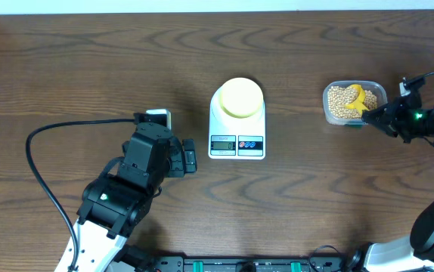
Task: Scoop item into bowl and weigh 50g on scale
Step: 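Drag the scoop through the soybeans with the right gripper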
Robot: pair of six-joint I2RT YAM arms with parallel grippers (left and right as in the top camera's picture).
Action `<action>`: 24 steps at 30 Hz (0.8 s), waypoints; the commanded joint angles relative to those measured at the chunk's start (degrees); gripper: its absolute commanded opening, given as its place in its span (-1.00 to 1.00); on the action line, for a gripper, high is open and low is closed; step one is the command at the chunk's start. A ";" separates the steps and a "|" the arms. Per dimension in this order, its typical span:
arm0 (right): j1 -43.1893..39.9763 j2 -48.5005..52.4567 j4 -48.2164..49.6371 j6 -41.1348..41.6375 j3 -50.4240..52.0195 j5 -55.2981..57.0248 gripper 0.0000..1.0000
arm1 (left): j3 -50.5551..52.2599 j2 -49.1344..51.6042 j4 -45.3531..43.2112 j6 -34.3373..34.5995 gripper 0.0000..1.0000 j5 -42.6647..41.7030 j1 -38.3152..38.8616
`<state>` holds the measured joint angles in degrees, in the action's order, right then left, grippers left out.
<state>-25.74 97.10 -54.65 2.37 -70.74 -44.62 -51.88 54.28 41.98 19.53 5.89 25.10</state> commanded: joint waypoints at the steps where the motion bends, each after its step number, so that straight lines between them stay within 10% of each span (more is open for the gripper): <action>1: -1.46 -0.22 -0.50 -0.28 0.37 -2.75 -0.98 | 0.00 0.07 -0.02 0.52 0.95 -0.28 -0.35; 24: -12.11 -0.22 -8.96 -10.01 0.44 -20.39 -0.98 | 0.02 1.46 -0.04 0.52 0.96 -0.28 -0.35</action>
<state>-36.73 97.10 -63.05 -4.05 -70.70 -59.27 -51.88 54.98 42.00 19.53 5.89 25.10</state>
